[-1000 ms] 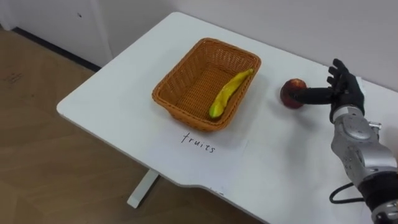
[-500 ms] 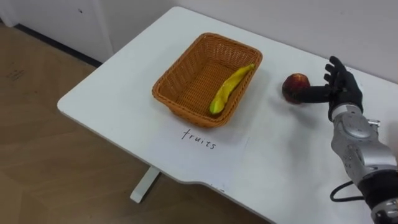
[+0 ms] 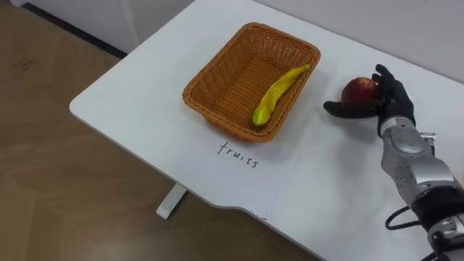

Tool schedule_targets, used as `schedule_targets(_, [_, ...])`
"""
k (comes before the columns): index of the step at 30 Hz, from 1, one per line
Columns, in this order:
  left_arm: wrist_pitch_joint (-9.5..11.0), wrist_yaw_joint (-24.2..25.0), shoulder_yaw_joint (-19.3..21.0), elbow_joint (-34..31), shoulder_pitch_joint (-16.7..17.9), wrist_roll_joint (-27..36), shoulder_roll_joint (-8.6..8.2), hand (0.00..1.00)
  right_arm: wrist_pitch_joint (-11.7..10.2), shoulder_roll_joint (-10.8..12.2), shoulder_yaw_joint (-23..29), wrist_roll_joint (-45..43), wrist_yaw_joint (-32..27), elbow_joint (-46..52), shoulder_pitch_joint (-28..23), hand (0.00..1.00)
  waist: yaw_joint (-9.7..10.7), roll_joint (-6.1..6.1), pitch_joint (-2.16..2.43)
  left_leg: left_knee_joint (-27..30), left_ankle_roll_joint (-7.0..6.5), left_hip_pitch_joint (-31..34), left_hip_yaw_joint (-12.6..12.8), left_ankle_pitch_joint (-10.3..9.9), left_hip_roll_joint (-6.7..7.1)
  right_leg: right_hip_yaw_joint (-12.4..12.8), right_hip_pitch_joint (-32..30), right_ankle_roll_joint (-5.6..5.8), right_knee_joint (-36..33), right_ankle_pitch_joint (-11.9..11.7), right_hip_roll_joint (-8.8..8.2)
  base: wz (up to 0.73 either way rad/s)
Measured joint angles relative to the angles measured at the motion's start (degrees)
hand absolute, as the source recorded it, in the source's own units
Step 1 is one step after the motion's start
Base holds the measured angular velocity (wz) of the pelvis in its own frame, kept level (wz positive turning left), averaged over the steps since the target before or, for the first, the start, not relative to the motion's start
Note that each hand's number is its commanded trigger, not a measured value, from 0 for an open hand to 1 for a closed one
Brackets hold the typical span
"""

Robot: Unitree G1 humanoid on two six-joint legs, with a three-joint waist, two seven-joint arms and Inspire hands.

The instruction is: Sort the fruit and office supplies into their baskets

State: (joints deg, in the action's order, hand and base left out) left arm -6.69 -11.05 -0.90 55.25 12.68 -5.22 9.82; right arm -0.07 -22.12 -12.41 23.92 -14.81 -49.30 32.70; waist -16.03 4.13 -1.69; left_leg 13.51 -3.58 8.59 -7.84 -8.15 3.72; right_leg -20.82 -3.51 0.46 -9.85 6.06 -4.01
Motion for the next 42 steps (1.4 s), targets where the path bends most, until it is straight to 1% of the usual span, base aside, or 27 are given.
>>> schedule_targets(3, [0.15, -0.11, -0.04, 0.42, -0.54, 0.03, 0.03, 0.0, -0.26, 0.0, -0.01, -1.18, 0.02, -1.77, 1.3, 0.0, -0.1, 0.61, 0.03, 0.15, 0.01, 0.85, -0.03, 0.02, 0.0, -0.03, -0.72, -0.03, 0.0, -0.03, 0.03, 0.0])
schedule_targets(6, [0.7, -0.1, -0.5, 2.14, -1.52, 0.06, 0.12, 0.0, -0.28, 0.0, -0.06, -1.73, 0.05, -3.5, 2.23, 0.0, -0.32, 0.88, 0.03, 0.14, 0.01, 0.88, -0.01, 0.01, 0.0, -0.04, -0.74, -0.04, 0.0, -0.04, 0.02, 0.0])
schedule_targets(8, [0.8, -0.02, -1.11, 2.74, -2.21, 0.06, 0.26, 0.0, -0.39, 0.01, -0.11, -1.76, 0.05, -4.52, 2.86, 0.0, -0.53, 1.24, -0.14, 0.18, 0.01, 1.07, -0.03, 0.01, -0.01, -0.04, -0.92, -0.04, 0.0, -0.04, 0.02, 0.0])
schedule_targets(10, [0.94, 0.09, -1.68, 3.35, -2.95, 0.06, 0.34, 0.0, -0.71, -0.02, -0.11, -1.78, 0.01, -4.75, 3.03, 0.0, -0.78, 1.53, -0.09, 0.37, 0.02, 1.76, -0.02, 0.02, -0.02, -0.03, -1.53, -0.12, -0.01, -0.1, 0.05, 0.0])
schedule_targets(11, [0.96, 0.4, -1.81, 4.08, -3.61, 0.06, 0.33, 0.0, -1.14, -0.02, -0.11, -1.81, -0.03, -4.77, 3.05, 0.0, -0.86, 1.61, -0.16, 0.5, 0.02, 1.97, -0.01, 0.02, -0.02, -0.03, -1.7, -0.19, 0.02, -0.16, 0.06, 0.0])
schedule_targets(17, [1.0, 0.51, -2.08, 4.44, -4.69, 0.09, 0.35, 0.0, -1.23, -0.03, -0.01, -2.8, -0.01, -5.15, 3.39, 0.0, -1.29, 1.59, -0.17, 0.48, 0.01, 2.21, -0.02, 0.01, -0.02, 0.0, -1.94, -0.19, 0.02, -0.17, 0.06, 0.0])
schedule_targets(22, [1.0, 0.43, -2.31, 4.5, -4.97, 0.76, 0.35, 0.0, -1.51, -0.09, 0.04, -6.44, 0.11, -5.15, 4.09, 0.0, -1.13, 1.58, -0.17, 1.3, 0.02, 3.83, -0.02, 0.02, -0.02, -0.45, -3.21, -0.32, -0.24, -0.28, -0.01, 0.0])
schedule_targets(25, [1.02, 0.3, -2.31, 4.94, -5.68, 1.23, 0.34, 0.0, -1.51, -0.08, 0.05, -8.38, 1.3, -5.18, 4.47, 0.0, -1.32, 1.5, -0.22, 1.49, 0.03, 3.97, -0.05, 0.03, -0.04, -0.55, -3.7, -0.34, -0.76, -0.29, -0.1, 0.0])
schedule_targets(30, [1.87, 0.32, -2.32, 5.08, -5.84, 1.22, 0.33, 0.0, -1.52, -0.1, 0.06, -9.05, 2.49, -5.27, 4.49, 0.0, -1.38, 1.5, -0.24, 1.64, 0.02, 3.98, -0.07, 0.02, -0.02, -0.56, -3.7, -0.34, -0.79, -0.29, -0.13, 0.0])
schedule_targets(34, [1.92, 0.38, -2.58, 5.06, -5.83, 1.18, 0.34, 0.0, -1.54, -0.21, 0.06, -10.54, 3.19, -5.5, 4.49, 0.0, -1.29, 1.43, -0.3, 1.89, 0.03, 4.2, -0.15, 0.0, -0.02, -0.69, -3.71, -0.34, -0.79, -0.29, -0.12, 0.0])
schedule_targets(37, [1.9, 0.4, -2.58, 5.02, -5.86, 1.19, 0.39, 0.0, -2.12, -0.31, 0.04, -10.94, 4.0, -6.65, 4.52, 0.0, -1.25, 1.45, -0.3, 1.97, 0.03, 4.38, -0.19, 0.0, -0.01, -0.72, -3.68, -0.36, -0.8, -0.3, -0.11, 0.0])
schedule_targets(38, [1.88, 0.39, -2.51, 4.87, -5.86, 1.16, 0.4, 0.0, -2.76, -0.37, 0.04, -11.18, 4.73, -7.52, 4.52, 0.0, -1.2, 1.45, -0.3, 1.98, 0.03, 4.4, -0.26, 0.0, 0.0, -0.71, -3.65, -0.36, -0.81, -0.3, -0.11, 0.0])
schedule_targets(40, [1.84, 0.35, -2.5, 4.35, -5.86, 1.16, 0.4, 0.0, -3.51, -0.81, 0.05, -11.3, 6.16, -8.44, 4.54, 0.0, -1.22, 1.48, -0.3, 2.09, 0.03, 4.58, -0.38, 0.0, 0.04, -0.76, -3.69, -0.36, -0.81, -0.3, -0.11, 0.03])
schedule_targets(42, [1.84, -0.03, -2.51, 4.19, -6.11, 1.19, 0.4, 0.0, -3.69, -1.51, 0.06, -11.41, 7.94, -8.84, 4.57, 0.0, -1.28, 1.56, -0.31, 2.12, 0.04, 4.65, -0.44, 0.0, 0.05, -0.84, -3.73, -0.37, -0.82, -0.31, -0.1, 0.0])
